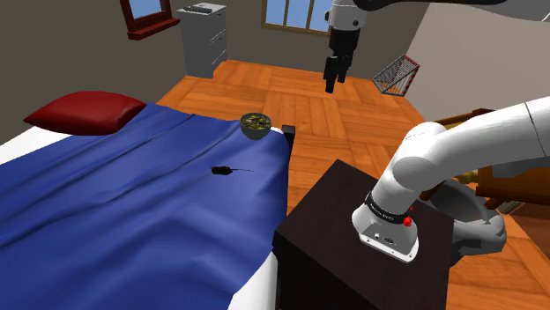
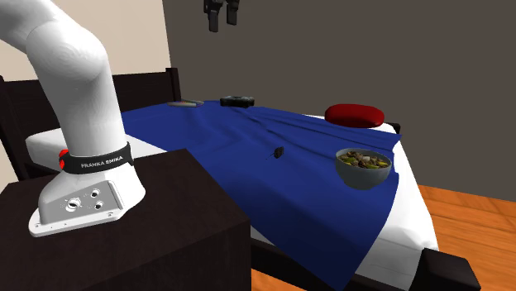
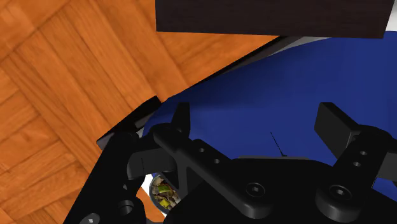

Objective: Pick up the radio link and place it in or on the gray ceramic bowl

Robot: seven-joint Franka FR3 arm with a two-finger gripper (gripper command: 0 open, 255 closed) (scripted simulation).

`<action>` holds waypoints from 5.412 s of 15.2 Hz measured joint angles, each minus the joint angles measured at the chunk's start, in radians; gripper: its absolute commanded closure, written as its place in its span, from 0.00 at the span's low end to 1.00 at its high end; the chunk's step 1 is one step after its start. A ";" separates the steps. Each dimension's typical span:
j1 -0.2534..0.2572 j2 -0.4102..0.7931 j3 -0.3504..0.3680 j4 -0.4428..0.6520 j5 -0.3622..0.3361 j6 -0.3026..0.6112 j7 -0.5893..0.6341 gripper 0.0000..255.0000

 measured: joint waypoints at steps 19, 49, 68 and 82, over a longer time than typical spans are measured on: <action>0.097 0.414 -0.044 -0.180 0.048 0.684 -0.126 0.00; 0.162 1.437 0.100 0.328 0.262 1.326 -0.409 0.00; 0.157 1.462 0.102 0.342 0.263 1.337 -0.414 1.00; 0.169 1.293 0.088 0.285 0.255 1.226 -0.396 1.00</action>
